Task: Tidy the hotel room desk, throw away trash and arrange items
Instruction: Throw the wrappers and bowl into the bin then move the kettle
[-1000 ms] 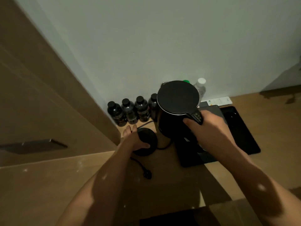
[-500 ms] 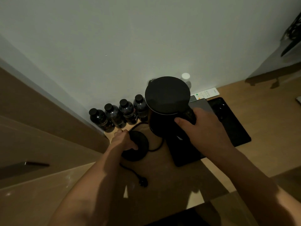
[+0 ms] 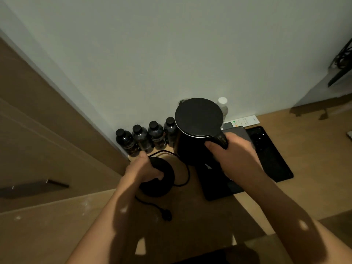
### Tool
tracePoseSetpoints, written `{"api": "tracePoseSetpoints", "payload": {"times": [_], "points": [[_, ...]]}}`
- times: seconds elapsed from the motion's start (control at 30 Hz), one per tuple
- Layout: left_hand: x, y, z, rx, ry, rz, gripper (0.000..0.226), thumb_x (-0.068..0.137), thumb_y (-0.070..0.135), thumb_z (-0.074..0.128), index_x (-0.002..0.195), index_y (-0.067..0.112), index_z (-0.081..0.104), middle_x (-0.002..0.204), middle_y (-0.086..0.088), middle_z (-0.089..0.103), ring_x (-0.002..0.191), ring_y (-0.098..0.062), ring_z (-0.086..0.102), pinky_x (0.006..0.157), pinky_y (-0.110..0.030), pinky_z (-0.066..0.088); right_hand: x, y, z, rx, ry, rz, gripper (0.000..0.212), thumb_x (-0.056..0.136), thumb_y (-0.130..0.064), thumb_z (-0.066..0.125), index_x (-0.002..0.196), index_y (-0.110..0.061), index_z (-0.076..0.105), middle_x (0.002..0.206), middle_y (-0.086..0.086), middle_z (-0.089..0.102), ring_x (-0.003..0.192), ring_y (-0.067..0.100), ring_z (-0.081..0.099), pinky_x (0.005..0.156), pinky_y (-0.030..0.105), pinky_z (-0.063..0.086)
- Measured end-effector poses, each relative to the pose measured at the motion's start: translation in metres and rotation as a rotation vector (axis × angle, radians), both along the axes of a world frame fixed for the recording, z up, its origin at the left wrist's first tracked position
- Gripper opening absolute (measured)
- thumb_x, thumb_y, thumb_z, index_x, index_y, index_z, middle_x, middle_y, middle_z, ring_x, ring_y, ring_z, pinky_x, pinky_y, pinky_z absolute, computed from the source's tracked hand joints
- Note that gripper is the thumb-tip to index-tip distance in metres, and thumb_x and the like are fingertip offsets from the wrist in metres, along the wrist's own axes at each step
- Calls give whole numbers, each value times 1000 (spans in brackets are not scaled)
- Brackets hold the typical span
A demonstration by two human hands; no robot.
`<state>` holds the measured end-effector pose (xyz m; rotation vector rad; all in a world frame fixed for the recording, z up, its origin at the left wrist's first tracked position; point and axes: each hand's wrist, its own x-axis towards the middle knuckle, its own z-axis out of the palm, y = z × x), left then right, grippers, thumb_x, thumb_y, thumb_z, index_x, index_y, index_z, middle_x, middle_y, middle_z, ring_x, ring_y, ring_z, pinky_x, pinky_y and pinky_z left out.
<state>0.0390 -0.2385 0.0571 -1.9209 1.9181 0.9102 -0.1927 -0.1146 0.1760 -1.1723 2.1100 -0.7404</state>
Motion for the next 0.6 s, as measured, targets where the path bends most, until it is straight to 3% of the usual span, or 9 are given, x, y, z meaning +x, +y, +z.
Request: {"api": "tracePoseSetpoints", "payload": {"times": [0.1,0.23,0.37,0.5,0.6], "points": [[-8,12,32,-105,-104,-97,104,67,46,87,146,10,29,145,-13,44,130,-35,46,104,-46,47,3,1,6,9,-73,-35,27,92,-50,60,91,-23,59,81,0,65,72,17,65,66,36,55],[-23,22,64,-175,-107,-132,101,69,49,84,146,12,30,144,-12,44,132,-34,44,106,-47,44,4,9,5,5,-97,-103,29,91,-53,61,98,-25,59,87,-2,64,82,18,64,76,40,57],[-40,36,88,-257,-166,-232,98,69,53,82,144,12,33,140,-10,46,129,-32,45,107,-45,43,-4,27,7,-33,-121,-155,27,91,-54,61,97,-28,58,88,-4,65,80,15,65,69,35,57],[-61,59,112,-313,-170,-311,96,67,55,81,141,13,36,138,-10,47,127,-32,45,106,-44,42,-22,58,11,-105,-86,-189,31,92,-53,61,99,-23,62,87,-5,65,79,11,62,58,23,43],[-85,81,131,-321,-206,-366,103,66,59,81,145,13,33,143,-11,45,132,-32,43,106,-45,42,-40,82,14,-139,-28,-259,30,90,-53,63,83,-23,60,75,-6,60,73,16,58,55,28,35]]}}
